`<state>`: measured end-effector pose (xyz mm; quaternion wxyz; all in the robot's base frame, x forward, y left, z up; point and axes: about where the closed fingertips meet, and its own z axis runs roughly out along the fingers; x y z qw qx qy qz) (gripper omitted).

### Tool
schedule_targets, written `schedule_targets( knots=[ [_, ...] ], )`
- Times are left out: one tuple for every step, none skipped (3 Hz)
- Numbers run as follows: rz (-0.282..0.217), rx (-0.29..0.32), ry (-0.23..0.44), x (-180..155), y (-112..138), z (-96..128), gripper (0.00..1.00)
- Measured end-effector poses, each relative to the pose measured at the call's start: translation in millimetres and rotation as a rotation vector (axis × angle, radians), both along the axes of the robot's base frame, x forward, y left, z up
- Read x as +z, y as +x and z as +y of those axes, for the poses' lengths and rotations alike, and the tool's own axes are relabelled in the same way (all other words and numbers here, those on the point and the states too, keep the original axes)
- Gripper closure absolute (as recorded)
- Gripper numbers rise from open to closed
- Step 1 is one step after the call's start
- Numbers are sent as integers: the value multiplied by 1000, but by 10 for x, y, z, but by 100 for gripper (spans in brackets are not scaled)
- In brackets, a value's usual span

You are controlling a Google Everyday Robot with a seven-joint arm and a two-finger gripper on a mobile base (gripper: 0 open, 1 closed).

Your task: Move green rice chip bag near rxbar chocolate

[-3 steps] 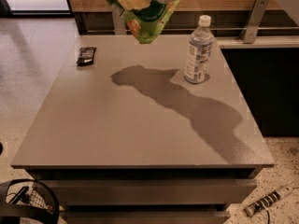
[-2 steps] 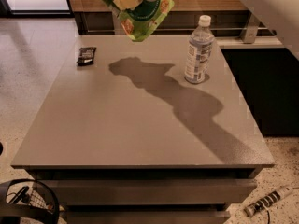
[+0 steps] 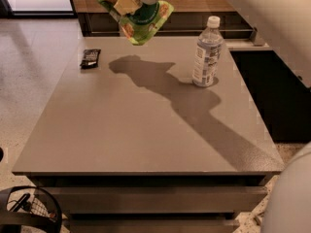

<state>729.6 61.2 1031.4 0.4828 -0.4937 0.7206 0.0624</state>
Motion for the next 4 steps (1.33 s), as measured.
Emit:
schedule_targets(
  knots=[
    [66,-6,-41,-281,339,126,100],
    [155,-18,-83,-671,570,257,100],
    [217,-28,-109,-980,590,334,100],
    [261,-58,-145,-1237,517,422,100]
  ],
)
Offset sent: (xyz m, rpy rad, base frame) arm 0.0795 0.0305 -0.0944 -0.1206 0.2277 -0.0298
